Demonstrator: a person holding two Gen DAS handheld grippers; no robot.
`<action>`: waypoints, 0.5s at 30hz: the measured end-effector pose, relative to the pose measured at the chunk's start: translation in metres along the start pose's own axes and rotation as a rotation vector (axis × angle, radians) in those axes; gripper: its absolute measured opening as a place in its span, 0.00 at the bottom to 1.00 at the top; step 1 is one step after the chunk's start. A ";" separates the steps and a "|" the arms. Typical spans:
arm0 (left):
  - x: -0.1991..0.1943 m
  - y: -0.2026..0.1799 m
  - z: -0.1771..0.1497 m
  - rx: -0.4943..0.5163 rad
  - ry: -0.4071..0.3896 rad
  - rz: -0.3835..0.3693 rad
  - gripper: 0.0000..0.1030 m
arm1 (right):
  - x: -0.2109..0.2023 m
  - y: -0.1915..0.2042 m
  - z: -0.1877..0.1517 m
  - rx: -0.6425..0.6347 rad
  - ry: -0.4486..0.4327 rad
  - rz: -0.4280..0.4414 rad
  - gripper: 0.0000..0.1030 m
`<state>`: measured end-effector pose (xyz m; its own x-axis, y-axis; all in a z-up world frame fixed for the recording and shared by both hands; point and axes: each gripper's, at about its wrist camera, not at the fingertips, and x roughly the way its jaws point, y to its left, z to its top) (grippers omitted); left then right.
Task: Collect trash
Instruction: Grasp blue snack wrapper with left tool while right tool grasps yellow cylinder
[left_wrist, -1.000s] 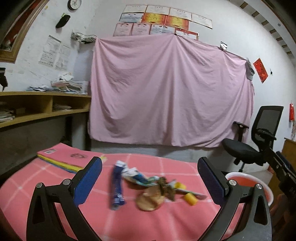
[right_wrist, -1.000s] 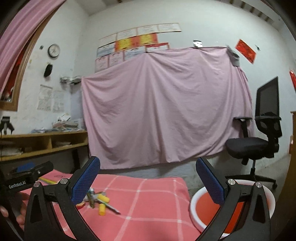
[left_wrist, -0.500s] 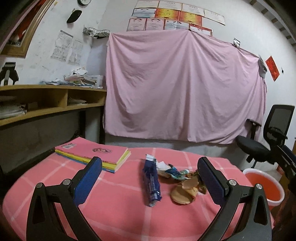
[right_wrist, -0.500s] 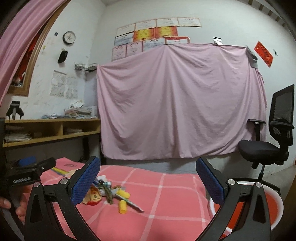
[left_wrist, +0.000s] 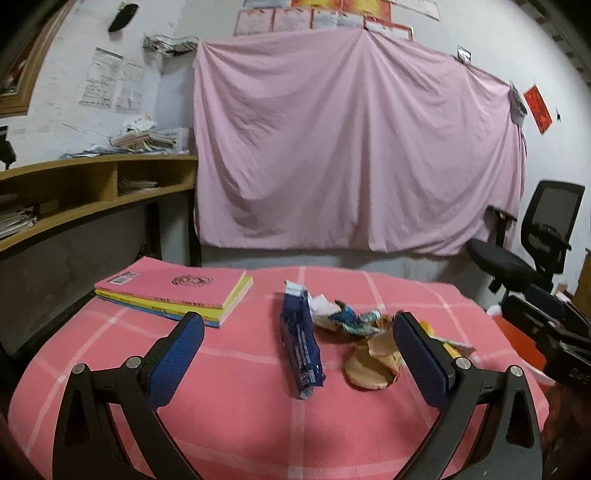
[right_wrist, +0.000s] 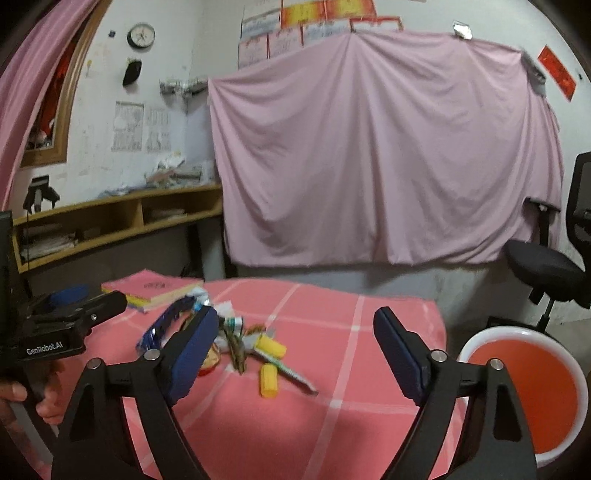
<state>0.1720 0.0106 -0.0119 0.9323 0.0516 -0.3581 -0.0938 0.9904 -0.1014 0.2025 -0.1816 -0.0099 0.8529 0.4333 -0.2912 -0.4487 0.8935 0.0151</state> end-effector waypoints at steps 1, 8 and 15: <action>0.004 -0.001 0.000 0.005 0.021 -0.008 0.94 | 0.004 0.001 -0.001 0.000 0.025 0.009 0.66; 0.033 0.005 -0.005 -0.032 0.176 -0.032 0.66 | 0.030 0.003 -0.010 0.013 0.205 0.063 0.46; 0.054 0.011 -0.010 -0.071 0.291 -0.061 0.45 | 0.045 0.003 -0.018 0.026 0.319 0.079 0.36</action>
<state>0.2173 0.0232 -0.0417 0.7984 -0.0567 -0.5995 -0.0747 0.9785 -0.1921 0.2343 -0.1618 -0.0403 0.6873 0.4466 -0.5729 -0.5000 0.8629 0.0728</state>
